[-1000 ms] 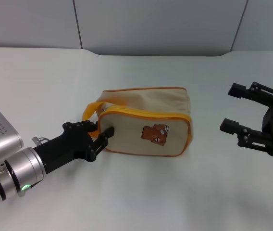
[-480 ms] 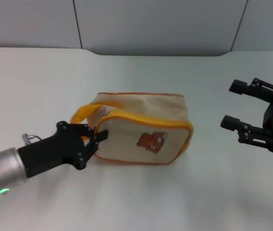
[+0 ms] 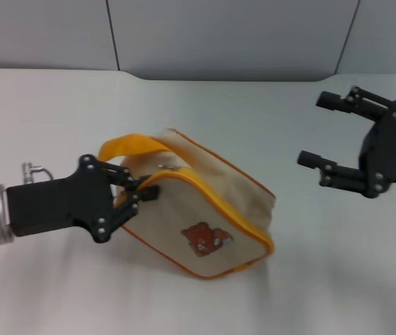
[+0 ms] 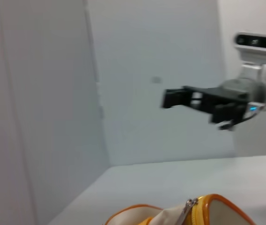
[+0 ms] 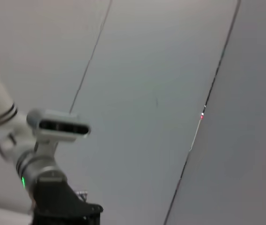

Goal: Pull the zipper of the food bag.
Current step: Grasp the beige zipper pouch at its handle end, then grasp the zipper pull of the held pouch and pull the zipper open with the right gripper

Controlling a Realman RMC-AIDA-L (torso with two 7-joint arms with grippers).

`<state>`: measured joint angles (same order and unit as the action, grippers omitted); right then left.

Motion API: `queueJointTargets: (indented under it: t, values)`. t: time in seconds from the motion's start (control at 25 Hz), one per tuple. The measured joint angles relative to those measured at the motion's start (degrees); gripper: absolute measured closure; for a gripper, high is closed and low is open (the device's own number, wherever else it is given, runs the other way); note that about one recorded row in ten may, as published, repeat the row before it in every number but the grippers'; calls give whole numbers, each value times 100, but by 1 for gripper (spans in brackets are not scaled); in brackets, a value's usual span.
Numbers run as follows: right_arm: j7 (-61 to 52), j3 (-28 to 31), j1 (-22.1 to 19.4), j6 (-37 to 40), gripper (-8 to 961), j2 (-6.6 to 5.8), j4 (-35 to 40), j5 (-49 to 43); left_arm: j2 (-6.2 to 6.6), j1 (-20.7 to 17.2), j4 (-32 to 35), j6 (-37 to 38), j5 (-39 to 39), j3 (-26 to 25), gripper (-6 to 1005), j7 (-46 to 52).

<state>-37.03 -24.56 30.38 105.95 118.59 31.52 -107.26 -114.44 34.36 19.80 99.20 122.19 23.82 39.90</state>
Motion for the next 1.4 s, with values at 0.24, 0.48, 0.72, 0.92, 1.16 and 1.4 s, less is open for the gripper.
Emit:
queueJointTargets:
  t: [0.24,0.48,0.72,0.92,1.16,1.4]
  values:
    - [1366,-21,208,-200,198,71,-180,-1,-206,363,170,-42,0,430,924,1]
    - [2550,-220,425,-509,198,87,-527,2,-292,457,183,-109,-36,410,924,-47]
    - [3123,-586,507,-701,198,106,-686,7,-384,434,181,-162,-107,406,924,-225]
    - [3723,-608,558,-859,198,112,-965,7,-412,420,117,-164,-110,408,926,-395]
    - [4226,-757,571,-1040,199,112,-1200,-7,-412,459,113,-109,-115,421,929,-395]
    - [4254,-893,578,-1055,199,112,-1213,11,-412,464,111,-125,-126,427,929,-357]
